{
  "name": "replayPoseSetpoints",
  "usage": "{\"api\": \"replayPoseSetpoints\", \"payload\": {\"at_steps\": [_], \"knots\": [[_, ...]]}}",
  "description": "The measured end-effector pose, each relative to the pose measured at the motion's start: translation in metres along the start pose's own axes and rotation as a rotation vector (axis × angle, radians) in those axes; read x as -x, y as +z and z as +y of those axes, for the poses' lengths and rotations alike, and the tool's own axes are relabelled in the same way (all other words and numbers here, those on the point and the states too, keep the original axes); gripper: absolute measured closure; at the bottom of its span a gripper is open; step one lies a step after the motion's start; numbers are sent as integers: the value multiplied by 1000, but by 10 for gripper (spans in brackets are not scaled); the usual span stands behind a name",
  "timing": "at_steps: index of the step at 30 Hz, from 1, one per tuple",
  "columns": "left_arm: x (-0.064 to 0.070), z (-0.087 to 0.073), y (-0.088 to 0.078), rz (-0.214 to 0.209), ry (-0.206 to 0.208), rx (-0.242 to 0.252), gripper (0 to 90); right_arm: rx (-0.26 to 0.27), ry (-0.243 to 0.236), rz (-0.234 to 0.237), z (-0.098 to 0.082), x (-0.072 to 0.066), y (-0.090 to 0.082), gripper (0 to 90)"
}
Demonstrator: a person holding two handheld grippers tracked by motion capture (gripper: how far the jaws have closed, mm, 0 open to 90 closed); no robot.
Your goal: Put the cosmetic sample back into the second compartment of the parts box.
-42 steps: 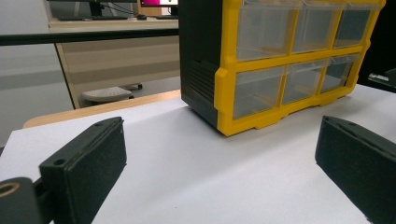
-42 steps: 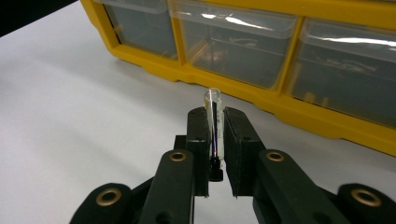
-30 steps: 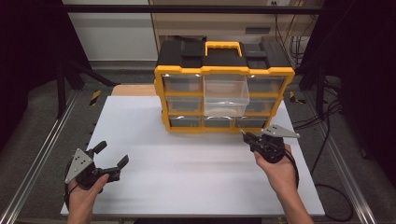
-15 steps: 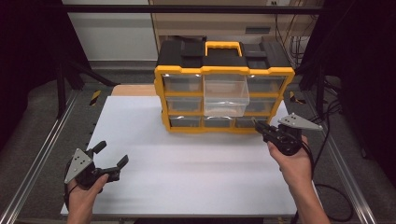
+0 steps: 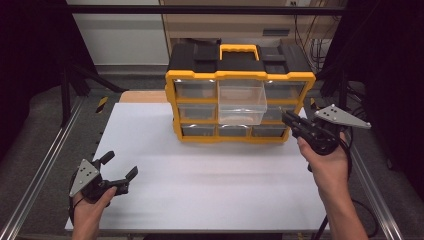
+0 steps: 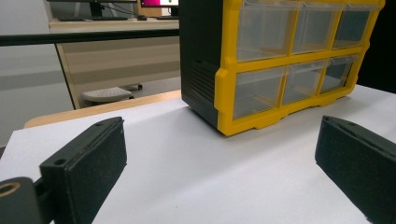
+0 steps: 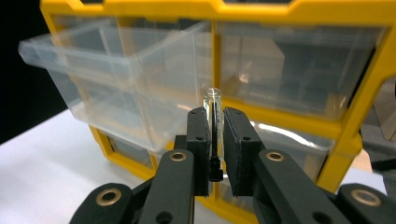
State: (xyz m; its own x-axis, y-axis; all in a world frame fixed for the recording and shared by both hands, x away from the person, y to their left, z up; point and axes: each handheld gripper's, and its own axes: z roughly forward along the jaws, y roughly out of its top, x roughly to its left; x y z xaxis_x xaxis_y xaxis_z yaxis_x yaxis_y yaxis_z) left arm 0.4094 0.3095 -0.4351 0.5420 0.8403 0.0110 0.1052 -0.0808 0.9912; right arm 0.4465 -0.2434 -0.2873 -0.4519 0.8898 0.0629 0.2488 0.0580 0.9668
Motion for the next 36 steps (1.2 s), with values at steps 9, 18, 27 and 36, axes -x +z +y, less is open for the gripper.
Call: {"api": "replayPoseSetpoints", "payload": {"at_steps": [9,18,27,36], "knots": [[0,0,0,1,-2,3,22,66,-17,18,25,-10,-7,812],[-1,1,0,1,2,2,22,96,-40,28,45,-17,-10,812],[-1,0,0,2,2,1,23,110,-62,42,58,-23,-10,811],[-1,1,0,0,2,2,22,123,-66,58,67,-31,-3,812]]}}
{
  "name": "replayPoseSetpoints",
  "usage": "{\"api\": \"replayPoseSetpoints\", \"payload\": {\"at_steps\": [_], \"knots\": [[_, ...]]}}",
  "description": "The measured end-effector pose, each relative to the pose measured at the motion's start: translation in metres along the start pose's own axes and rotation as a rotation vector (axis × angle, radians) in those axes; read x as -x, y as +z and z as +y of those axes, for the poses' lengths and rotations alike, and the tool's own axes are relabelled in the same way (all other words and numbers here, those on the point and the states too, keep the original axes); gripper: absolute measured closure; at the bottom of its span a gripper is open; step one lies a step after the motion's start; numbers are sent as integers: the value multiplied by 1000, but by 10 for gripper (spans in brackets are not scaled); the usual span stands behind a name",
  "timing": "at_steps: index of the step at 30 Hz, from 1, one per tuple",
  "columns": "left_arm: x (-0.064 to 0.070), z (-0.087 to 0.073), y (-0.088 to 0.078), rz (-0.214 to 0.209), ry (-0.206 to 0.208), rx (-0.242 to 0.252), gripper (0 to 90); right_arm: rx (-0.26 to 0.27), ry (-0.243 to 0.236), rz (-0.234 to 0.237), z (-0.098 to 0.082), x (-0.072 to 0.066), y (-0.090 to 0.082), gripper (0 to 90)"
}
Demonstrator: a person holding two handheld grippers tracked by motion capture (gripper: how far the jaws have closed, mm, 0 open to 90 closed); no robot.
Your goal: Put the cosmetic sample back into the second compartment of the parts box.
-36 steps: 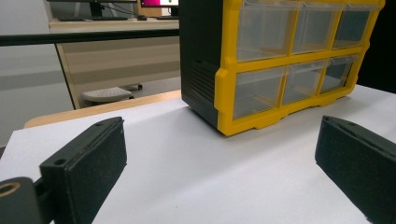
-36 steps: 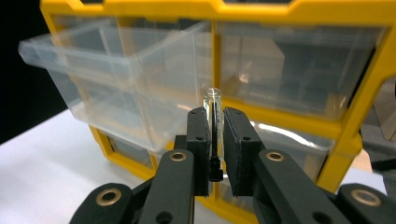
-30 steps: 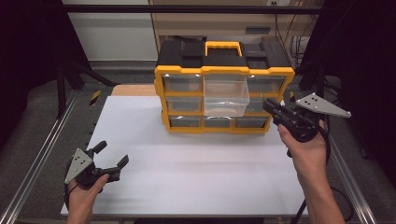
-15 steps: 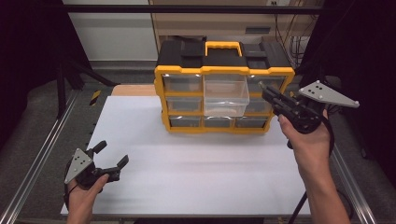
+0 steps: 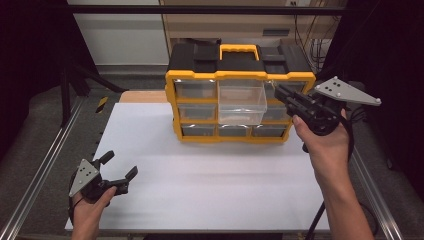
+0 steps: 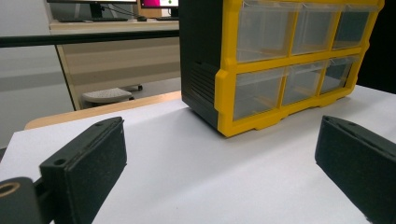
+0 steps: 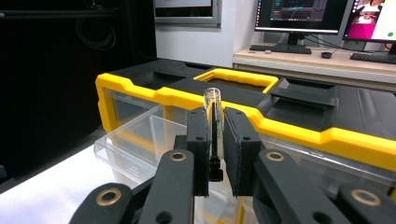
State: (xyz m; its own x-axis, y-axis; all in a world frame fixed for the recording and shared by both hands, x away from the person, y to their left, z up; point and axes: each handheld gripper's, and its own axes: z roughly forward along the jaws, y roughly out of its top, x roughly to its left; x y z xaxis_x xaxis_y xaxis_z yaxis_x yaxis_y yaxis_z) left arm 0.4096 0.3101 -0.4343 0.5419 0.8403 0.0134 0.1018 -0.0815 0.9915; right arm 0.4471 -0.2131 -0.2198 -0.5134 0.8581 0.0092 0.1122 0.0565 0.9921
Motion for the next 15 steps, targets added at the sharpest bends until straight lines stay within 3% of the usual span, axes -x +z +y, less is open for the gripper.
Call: {"api": "replayPoseSetpoints", "payload": {"at_steps": [15], "knots": [[0,0,0,-1,-1,2,22,-11,8,20,4,-6,17,812]]}}
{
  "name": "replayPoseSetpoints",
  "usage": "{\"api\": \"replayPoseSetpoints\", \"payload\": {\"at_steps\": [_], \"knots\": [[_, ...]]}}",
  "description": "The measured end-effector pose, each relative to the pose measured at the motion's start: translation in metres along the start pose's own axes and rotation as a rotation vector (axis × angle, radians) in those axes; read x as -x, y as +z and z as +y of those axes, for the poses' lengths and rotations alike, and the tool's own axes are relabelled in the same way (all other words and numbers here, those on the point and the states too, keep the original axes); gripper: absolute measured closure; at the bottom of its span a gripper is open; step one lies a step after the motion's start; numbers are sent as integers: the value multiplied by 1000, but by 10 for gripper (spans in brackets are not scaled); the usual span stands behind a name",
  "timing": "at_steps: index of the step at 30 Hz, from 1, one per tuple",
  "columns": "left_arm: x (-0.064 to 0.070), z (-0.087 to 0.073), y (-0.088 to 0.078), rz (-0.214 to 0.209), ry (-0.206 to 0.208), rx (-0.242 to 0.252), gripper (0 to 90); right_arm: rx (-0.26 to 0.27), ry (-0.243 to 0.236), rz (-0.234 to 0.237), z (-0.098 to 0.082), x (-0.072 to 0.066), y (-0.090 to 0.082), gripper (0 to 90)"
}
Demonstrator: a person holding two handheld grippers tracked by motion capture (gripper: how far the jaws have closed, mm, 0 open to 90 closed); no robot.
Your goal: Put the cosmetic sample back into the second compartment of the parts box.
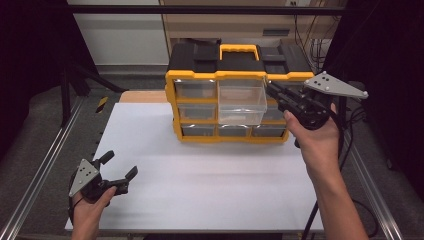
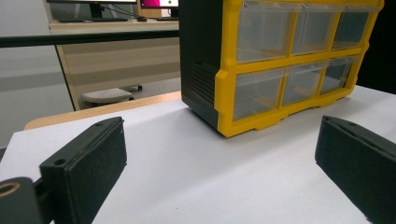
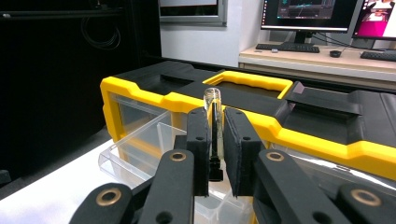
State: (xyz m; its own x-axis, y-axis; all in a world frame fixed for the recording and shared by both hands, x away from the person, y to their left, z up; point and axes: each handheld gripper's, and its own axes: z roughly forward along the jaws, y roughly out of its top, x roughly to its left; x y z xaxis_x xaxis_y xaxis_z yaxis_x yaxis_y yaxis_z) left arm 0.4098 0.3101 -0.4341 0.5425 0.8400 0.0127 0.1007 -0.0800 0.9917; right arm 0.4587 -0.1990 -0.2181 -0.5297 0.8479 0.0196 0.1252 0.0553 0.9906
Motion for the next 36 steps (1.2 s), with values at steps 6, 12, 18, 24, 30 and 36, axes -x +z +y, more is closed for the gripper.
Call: {"api": "replayPoseSetpoints", "payload": {"at_steps": [6,12,18,24,30,36], "knots": [[0,0,0,-1,-2,0,22,-7,-6,7,2,-1,4,812],[0,0,0,-1,-2,1,22,-10,-11,10,3,-3,7,812],[0,0,0,-3,-2,0,22,-15,-13,13,6,-5,9,812],[0,0,1,-4,-2,-1,22,-21,-22,16,7,-7,12,812],[1,0,1,-5,-1,-1,22,-24,-15,18,6,-9,16,811],[1,0,1,-6,-2,-1,22,-30,-19,20,7,-10,19,811]]}}
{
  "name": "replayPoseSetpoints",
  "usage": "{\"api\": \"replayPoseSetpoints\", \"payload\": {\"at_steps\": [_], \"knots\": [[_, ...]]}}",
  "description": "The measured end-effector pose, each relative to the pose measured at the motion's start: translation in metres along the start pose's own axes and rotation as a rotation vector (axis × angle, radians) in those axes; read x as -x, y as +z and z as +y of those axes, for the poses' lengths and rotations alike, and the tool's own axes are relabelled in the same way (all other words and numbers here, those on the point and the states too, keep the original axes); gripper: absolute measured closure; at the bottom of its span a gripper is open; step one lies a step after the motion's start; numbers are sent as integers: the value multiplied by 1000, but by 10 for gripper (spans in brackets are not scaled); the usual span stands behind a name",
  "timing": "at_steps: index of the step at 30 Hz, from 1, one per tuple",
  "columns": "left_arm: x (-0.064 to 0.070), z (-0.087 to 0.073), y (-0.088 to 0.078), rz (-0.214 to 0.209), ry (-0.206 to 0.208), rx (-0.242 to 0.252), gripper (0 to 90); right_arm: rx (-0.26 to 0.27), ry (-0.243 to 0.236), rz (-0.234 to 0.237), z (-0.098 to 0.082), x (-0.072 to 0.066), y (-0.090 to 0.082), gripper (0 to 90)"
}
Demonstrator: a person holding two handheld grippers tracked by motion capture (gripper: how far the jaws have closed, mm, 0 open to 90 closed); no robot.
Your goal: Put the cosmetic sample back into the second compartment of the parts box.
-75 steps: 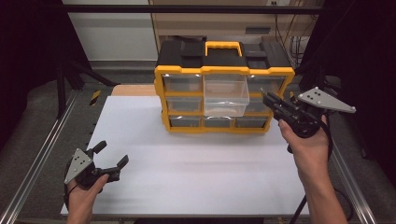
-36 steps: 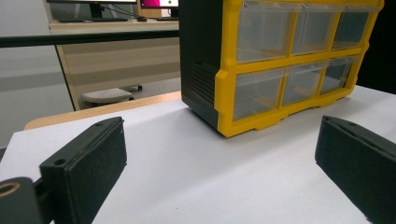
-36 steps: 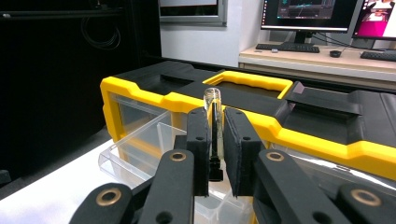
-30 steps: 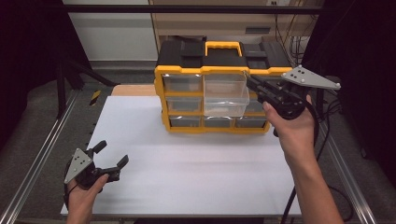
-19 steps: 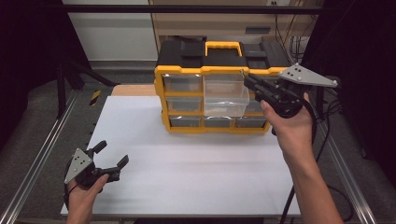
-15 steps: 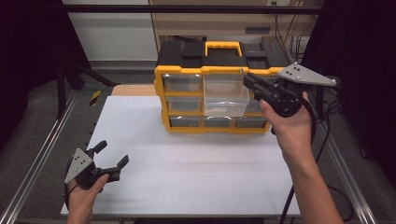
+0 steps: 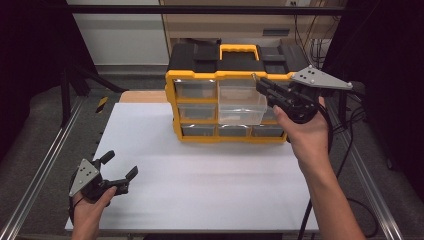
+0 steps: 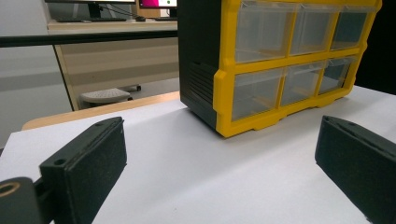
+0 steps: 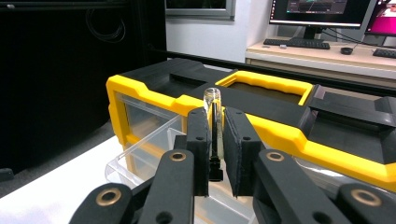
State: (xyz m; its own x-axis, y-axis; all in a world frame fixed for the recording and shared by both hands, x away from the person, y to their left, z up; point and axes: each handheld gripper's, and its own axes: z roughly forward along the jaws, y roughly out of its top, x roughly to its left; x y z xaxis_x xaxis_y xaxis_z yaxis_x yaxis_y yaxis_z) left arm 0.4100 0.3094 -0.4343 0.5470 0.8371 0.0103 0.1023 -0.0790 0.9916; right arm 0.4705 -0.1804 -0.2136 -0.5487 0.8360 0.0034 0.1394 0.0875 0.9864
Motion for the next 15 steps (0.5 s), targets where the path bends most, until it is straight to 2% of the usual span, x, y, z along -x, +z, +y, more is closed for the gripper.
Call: {"api": "replayPoseSetpoints", "payload": {"at_steps": [15], "knots": [[-1,0,-1,3,2,4,22,-11,-20,23,8,-10,7,811]]}}
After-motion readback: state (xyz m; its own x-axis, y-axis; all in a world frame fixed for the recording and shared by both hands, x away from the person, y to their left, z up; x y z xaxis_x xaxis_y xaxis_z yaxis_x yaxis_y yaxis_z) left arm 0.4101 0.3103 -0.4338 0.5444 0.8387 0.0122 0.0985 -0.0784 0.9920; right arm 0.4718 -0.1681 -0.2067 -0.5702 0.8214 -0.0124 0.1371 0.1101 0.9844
